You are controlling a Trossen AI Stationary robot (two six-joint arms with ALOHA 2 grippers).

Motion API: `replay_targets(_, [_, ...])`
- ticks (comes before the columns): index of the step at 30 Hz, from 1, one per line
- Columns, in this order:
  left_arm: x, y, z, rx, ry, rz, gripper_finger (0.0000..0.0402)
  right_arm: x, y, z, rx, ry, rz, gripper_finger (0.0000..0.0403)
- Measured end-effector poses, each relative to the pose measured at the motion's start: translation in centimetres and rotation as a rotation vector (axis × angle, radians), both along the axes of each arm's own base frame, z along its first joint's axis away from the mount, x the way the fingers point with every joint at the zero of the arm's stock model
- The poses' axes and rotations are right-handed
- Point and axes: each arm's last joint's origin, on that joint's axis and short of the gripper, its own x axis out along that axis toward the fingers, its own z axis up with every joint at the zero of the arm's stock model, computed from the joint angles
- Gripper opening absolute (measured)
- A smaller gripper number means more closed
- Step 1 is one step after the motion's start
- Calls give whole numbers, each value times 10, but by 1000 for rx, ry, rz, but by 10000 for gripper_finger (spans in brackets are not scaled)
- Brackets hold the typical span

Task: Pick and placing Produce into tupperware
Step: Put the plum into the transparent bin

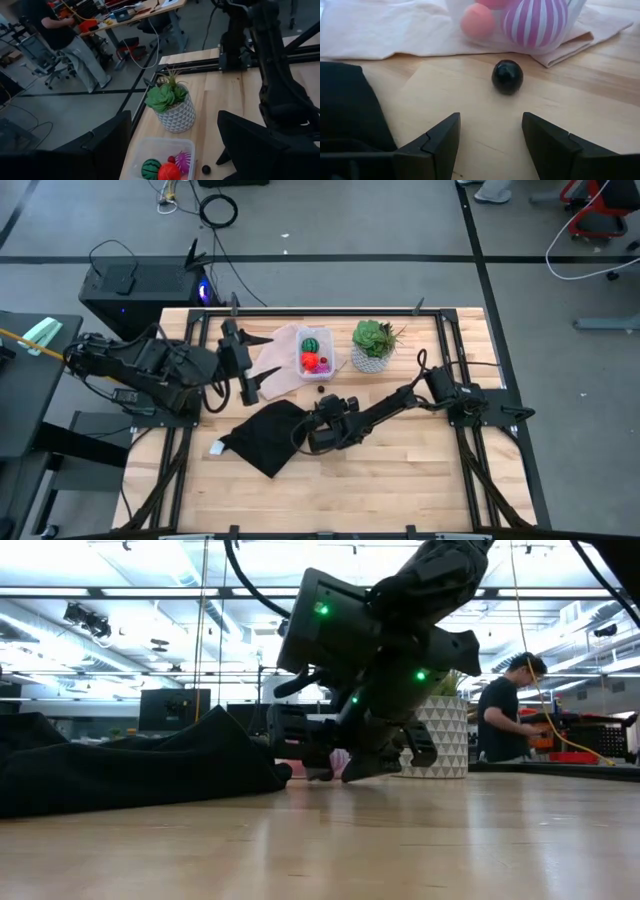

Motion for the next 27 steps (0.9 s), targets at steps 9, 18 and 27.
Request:
replay_targets(9, [2,7,-2,3,35,-39,302,4,-20,0,9,13,-34,222])
replay_targets(18, [3,10,-3,-15,44,-58,302,5,-31,0,10,16,-61,222])
replay_targets(27, [3,10,-3,-23,45,-74,302,6,-36,0,15,20,-67,231])
